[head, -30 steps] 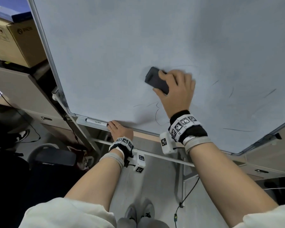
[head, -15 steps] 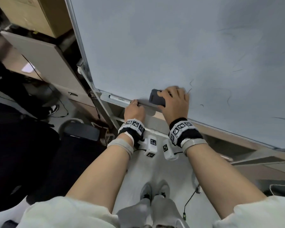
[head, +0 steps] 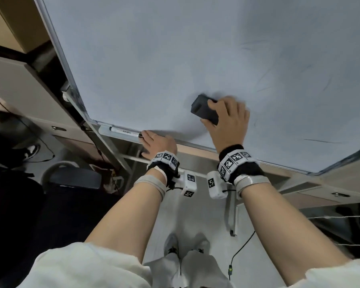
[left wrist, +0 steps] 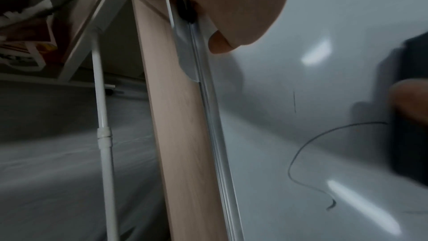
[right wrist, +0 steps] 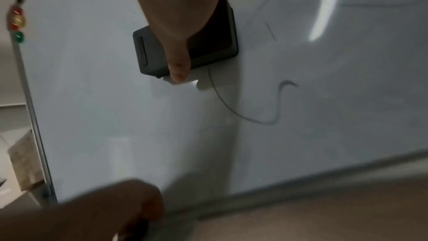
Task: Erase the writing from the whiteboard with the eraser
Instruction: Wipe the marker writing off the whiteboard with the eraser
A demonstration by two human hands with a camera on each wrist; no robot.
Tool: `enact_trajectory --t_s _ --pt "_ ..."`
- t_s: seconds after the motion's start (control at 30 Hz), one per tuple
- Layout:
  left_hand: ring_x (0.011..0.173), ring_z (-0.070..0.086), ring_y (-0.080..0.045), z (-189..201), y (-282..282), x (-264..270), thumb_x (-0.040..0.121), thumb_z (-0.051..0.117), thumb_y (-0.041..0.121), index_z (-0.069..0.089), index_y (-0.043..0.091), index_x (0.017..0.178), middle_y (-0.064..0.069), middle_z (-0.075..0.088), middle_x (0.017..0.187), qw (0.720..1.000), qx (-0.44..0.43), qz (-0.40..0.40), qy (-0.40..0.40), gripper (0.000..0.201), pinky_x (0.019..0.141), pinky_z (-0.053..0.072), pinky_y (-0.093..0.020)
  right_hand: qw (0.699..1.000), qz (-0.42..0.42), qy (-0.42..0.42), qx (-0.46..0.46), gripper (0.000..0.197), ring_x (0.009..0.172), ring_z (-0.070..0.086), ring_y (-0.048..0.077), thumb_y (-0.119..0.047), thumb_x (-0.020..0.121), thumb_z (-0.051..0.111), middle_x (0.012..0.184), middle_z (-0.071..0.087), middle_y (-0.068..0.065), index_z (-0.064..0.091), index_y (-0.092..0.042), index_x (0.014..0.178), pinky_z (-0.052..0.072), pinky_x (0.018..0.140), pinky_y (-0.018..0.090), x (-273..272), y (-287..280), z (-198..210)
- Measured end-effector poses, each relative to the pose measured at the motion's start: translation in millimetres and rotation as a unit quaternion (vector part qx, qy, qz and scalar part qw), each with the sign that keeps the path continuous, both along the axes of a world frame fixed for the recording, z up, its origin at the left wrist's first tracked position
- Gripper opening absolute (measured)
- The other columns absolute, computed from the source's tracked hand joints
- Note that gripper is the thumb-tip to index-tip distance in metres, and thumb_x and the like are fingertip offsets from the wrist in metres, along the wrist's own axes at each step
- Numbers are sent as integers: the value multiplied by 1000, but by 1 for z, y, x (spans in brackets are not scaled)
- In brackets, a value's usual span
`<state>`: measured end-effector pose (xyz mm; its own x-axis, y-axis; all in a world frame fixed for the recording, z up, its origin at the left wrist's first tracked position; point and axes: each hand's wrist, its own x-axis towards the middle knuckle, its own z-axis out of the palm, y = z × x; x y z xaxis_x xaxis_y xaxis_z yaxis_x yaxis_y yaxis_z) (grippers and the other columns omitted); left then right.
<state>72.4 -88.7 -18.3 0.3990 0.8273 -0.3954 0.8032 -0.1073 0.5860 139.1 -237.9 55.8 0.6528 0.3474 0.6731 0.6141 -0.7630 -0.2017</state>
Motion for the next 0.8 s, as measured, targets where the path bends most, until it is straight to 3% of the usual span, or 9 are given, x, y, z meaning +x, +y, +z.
enact_trajectory --t_s 0.2,0.3,0.47,0.63,0.8 --pt "154 -2 -18 -20 -8 4 96 38 29 4 11 159 6 -2 166 999 50 14 16 74 120 10 -58 989 14 135 -53 53 96 50 30 -29 58 93 107 61 3 68 -23 104 37 78 40 -21 -14 -75" --pt "154 -3 -16 -23 -12 3 96 40 30 2 12 159 8 -3 166 998 61 10 21 75 120 9 -58 983 9 168 -71 54 100 52 33 -27 58 95 108 60 5 68 -22 105 40 81 42 -26 -28 -91" --pt "154 -5 -14 -15 -16 2 96 39 28 -1 14 159 9 -9 166 998 58 5 30 76 120 6 -57 994 3 101 -42 52 93 49 30 -30 60 93 105 62 5 67 -21 104 33 78 40 -11 -43 -61" --pt "154 -7 -20 -8 -23 5 96 39 25 -1 15 159 5 -15 165 996 76 26 36 75 123 3 -54 999 -3 -3 43 38 93 48 28 -33 72 81 109 63 5 66 -19 104 40 76 41 8 -51 -15" --pt "154 -5 -21 -11 -41 5 97 36 21 4 10 159 2 -8 166 995 91 -17 29 70 125 1 -49 999 21 0 34 44 92 49 29 -28 68 86 108 63 5 65 -21 106 41 75 41 9 -48 -28"
